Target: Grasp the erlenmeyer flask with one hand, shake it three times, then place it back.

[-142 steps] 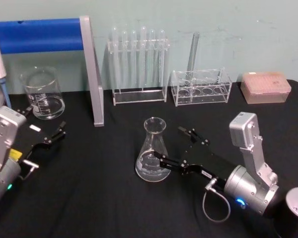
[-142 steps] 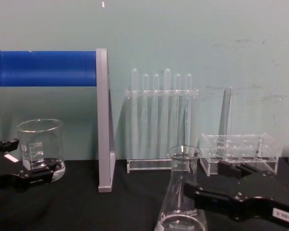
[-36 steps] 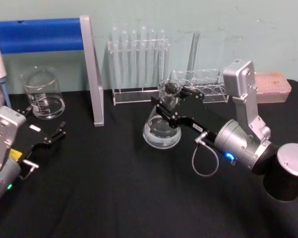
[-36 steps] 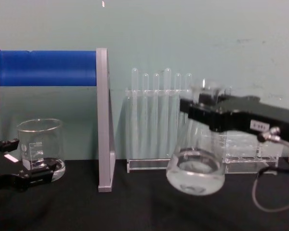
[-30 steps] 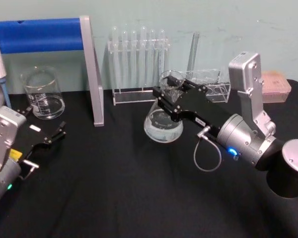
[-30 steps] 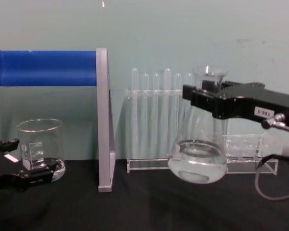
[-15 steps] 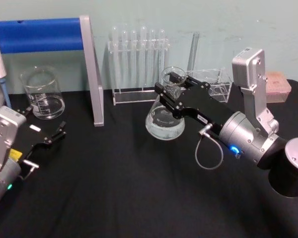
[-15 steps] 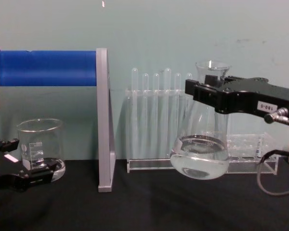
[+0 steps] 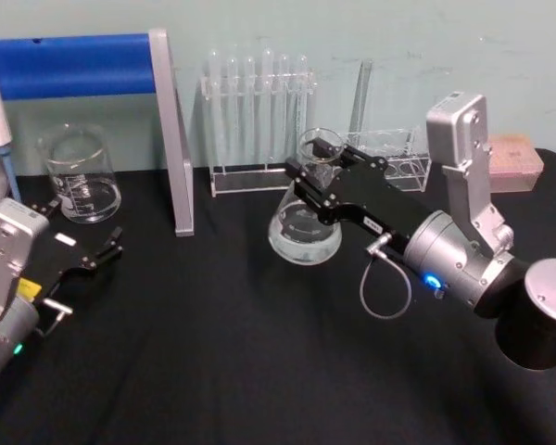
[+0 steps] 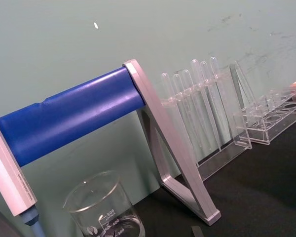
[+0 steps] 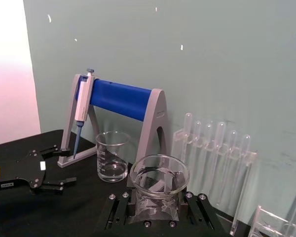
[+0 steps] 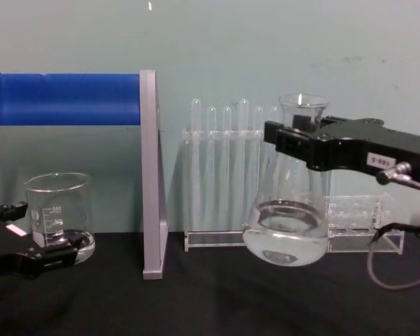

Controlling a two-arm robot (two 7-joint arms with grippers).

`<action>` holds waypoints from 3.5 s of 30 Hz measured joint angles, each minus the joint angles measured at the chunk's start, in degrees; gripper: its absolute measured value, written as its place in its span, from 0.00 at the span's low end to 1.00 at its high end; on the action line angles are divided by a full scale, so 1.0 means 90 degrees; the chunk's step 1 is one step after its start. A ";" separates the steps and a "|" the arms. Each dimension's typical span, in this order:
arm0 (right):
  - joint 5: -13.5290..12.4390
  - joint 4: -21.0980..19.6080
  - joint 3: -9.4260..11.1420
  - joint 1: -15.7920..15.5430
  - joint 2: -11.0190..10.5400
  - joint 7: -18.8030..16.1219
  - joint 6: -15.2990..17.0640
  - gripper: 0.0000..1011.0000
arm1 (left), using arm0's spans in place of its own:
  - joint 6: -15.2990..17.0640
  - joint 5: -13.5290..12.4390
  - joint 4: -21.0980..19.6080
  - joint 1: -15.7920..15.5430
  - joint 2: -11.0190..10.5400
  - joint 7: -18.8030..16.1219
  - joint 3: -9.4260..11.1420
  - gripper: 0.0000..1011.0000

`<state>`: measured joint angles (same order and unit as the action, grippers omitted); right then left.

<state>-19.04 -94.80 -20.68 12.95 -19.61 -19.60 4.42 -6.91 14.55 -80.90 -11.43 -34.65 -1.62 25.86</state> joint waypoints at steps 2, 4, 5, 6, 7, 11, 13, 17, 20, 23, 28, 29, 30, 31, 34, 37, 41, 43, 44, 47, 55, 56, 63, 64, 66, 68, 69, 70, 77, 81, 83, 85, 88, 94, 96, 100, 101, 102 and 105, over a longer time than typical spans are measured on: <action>0.0020 0.0009 -0.0031 0.0011 0.0012 0.0000 0.0005 0.45 | 0.0000 0.0000 0.0000 0.0000 0.0000 0.0000 0.0000 0.99; 0.0052 0.0017 -0.0084 0.0025 0.0033 -0.0006 0.0016 0.45 | 0.0000 0.0000 0.0000 0.0000 0.0000 0.0000 0.0000 0.99; 0.0061 0.0019 -0.0104 0.0030 0.0041 -0.0010 0.0019 0.45 | 0.0000 0.0000 0.0000 0.0000 0.0000 0.0000 0.0000 0.99; 0.0081 0.0020 -0.0150 0.0042 0.0059 -0.0029 0.0024 0.45 | 0.0000 0.0000 0.0000 0.0000 0.0000 0.0000 0.0000 0.99; 0.0091 0.0020 -0.0178 0.0046 0.0070 -0.0042 0.0026 0.45 | 0.0000 0.0000 0.0000 0.0000 0.0000 0.0000 0.0000 0.99; 0.0137 0.0020 -0.0330 0.0069 0.0126 -0.0119 0.0028 0.45 | 0.0000 0.0000 0.0000 0.0000 0.0000 0.0000 0.0000 0.99; 0.0157 0.0014 -0.0420 0.0084 0.0157 -0.0173 0.0030 0.45 | 0.0000 0.0000 0.0000 0.0000 0.0000 0.0000 0.0000 0.99; 0.0175 -0.0009 -0.0582 0.0100 0.0206 -0.0267 0.0039 0.45 | 0.0000 0.0000 0.0000 0.0000 0.0000 0.0000 0.0000 0.99; 0.0176 -0.0036 -0.0697 0.0103 0.0242 -0.0334 0.0050 0.45 | 0.0000 0.0000 0.0000 0.0000 0.0000 0.0000 0.0000 0.99; 0.0167 -0.0060 -0.0810 0.0106 0.0271 -0.0394 0.0059 0.45 | 0.0000 0.0000 0.0000 0.0000 0.0000 0.0000 0.0000 0.99; 0.0140 -0.0109 -0.0971 0.0105 0.0298 -0.0488 0.0072 0.45 | 0.0000 0.0000 0.0000 0.0000 0.0000 0.0001 0.0000 0.99; 0.0137 -0.0117 -0.0995 0.0105 0.0300 -0.0500 0.0074 0.45 | 0.0000 0.0000 0.0000 0.0000 0.0000 0.0000 0.0000 0.99; 0.0128 -0.0135 -0.1041 0.0105 0.0302 -0.0526 0.0078 0.45 | 0.0000 0.0000 0.0000 0.0000 0.0000 0.0000 0.0000 0.99; 0.0122 -0.0145 -0.1061 0.0105 0.0301 -0.0539 0.0079 0.45 | 0.0000 0.0000 0.0000 0.0000 0.0000 0.0000 0.0000 0.99; 0.0098 -0.0173 -0.1129 0.0104 0.0298 -0.0580 0.0081 0.45 | 0.0000 0.0000 0.0000 0.0000 0.0000 0.0000 0.0000 0.99; 0.0077 -0.0192 -0.1183 0.0102 0.0294 -0.0600 0.0089 0.45 | 0.0000 0.0000 0.0000 0.0000 0.0000 0.0000 0.0000 0.99; 0.0046 -0.0199 -0.1223 0.0099 0.0285 -0.0613 0.0089 0.45 | 0.0000 0.0000 0.0000 0.0000 0.0000 0.0000 0.0000 0.99; 0.0028 -0.0199 -0.1223 0.0099 0.0277 -0.0609 0.0088 0.45 | 0.0000 0.0000 0.0000 0.0000 0.0000 0.0000 0.0000 0.99; 0.0020 -0.0199 -0.1220 0.0099 0.0275 -0.0602 0.0087 0.45 | 0.0000 0.0000 0.0000 0.0000 0.0000 0.0000 0.0000 0.99; 0.0003 -0.0193 -0.1172 0.0101 0.0257 -0.0557 0.0082 0.45 | 0.0000 0.0000 0.0000 0.0000 0.0000 0.0000 0.0000 0.99; -0.0004 -0.0118 -0.0954 0.0113 0.0198 -0.0355 0.0051 0.45 | 0.0000 0.0000 0.0000 0.0000 0.0000 0.0000 0.0000 0.99; 0.0002 -0.0097 -0.0887 0.0115 0.0183 -0.0299 0.0039 0.45 | 0.0000 0.0000 0.0000 0.0000 0.0000 0.0000 0.0000 0.99; 0.0032 -0.0030 -0.0537 0.0108 0.0126 -0.0055 -0.0001 0.45 | 0.0000 0.0000 0.0000 0.0000 0.0000 0.0000 0.0000 0.99; 0.0034 -0.0025 -0.0500 0.0104 0.0121 -0.0034 -0.0004 0.45 | 0.0000 0.0000 0.0000 0.0000 0.0000 0.0000 0.0000 0.99; 0.0037 -0.0005 -0.0367 0.0093 0.0105 0.0045 -0.0010 0.45 | 0.0000 0.0000 0.0000 0.0000 0.0000 0.0000 0.0000 0.99; 0.0041 0.0021 -0.0240 0.0080 0.0092 0.0117 -0.0017 0.45 | 0.0000 0.0000 0.0000 0.0000 0.0000 0.0000 0.0000 0.99; 0.0042 0.0030 -0.0191 0.0075 0.0088 0.0143 -0.0019 0.45 | 0.0000 0.0000 0.0000 0.0000 0.0000 0.0000 0.0000 0.99; 0.0048 0.0047 -0.0110 0.0065 0.0080 0.0192 -0.0021 0.45 | 0.0000 0.0000 0.0000 0.0000 0.0000 0.0000 0.0000 0.99; 0.0066 0.0093 0.0232 -0.0003 0.0046 0.0371 -0.0021 0.45 | 0.0000 0.0000 0.0000 0.0000 0.0000 0.0000 0.0000 0.99; 0.0078 0.0109 0.0410 -0.0052 0.0035 0.0444 -0.0021 0.45 | 0.0000 0.0000 0.0000 0.0000 0.0000 0.0000 0.0000 0.99; 0.0085 0.0119 0.0502 -0.0076 0.0034 0.0471 -0.0021 0.45 | 0.0000 0.0000 0.0000 0.0000 0.0000 0.0000 0.0000 0.99; 0.0095 0.0126 0.0581 -0.0097 0.0036 0.0496 -0.0021 0.45 | 0.0000 0.0000 0.0000 0.0000 0.0000 0.0000 0.0000 0.99; 0.0109 0.0129 0.0638 -0.0114 0.0042 0.0512 -0.0021 0.45 | 0.0000 0.0000 0.0000 0.0000 0.0000 0.0000 0.0000 0.99; 0.0158 0.0153 0.0751 -0.0143 0.0074 0.0525 -0.0014 0.45 | 0.0000 0.0000 0.0000 0.0000 0.0000 0.0000 0.0000 0.99; 0.0167 0.0156 0.0758 -0.0145 0.0088 0.0522 -0.0011 0.45 | 0.0000 0.0000 0.0000 0.0000 0.0000 0.0000 0.0000 0.99; 0.0184 0.0156 0.0747 -0.0147 0.0124 0.0491 -0.0005 0.45 | 0.0000 0.0000 0.0000 0.0000 0.0000 0.0000 0.0000 0.99; 0.0185 0.0155 0.0728 -0.0146 0.0143 0.0464 -0.0004 0.45 | 0.0000 0.0000 0.0000 0.0000 0.0000 0.0000 0.0000 0.99; 0.0185 0.0153 0.0715 -0.0144 0.0153 0.0452 -0.0004 0.45 | 0.0000 0.0000 0.0000 0.0000 0.0000 0.0000 0.0000 0.99; 0.0186 0.0147 0.0645 -0.0136 0.0198 0.0399 -0.0005 0.45 | 0.0000 0.0000 0.0000 0.0000 0.0000 0.0000 0.0000 0.99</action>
<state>-17.37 -93.48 -14.87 11.73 -17.83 -16.01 4.38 -6.91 14.55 -80.90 -11.43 -34.65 -1.62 25.86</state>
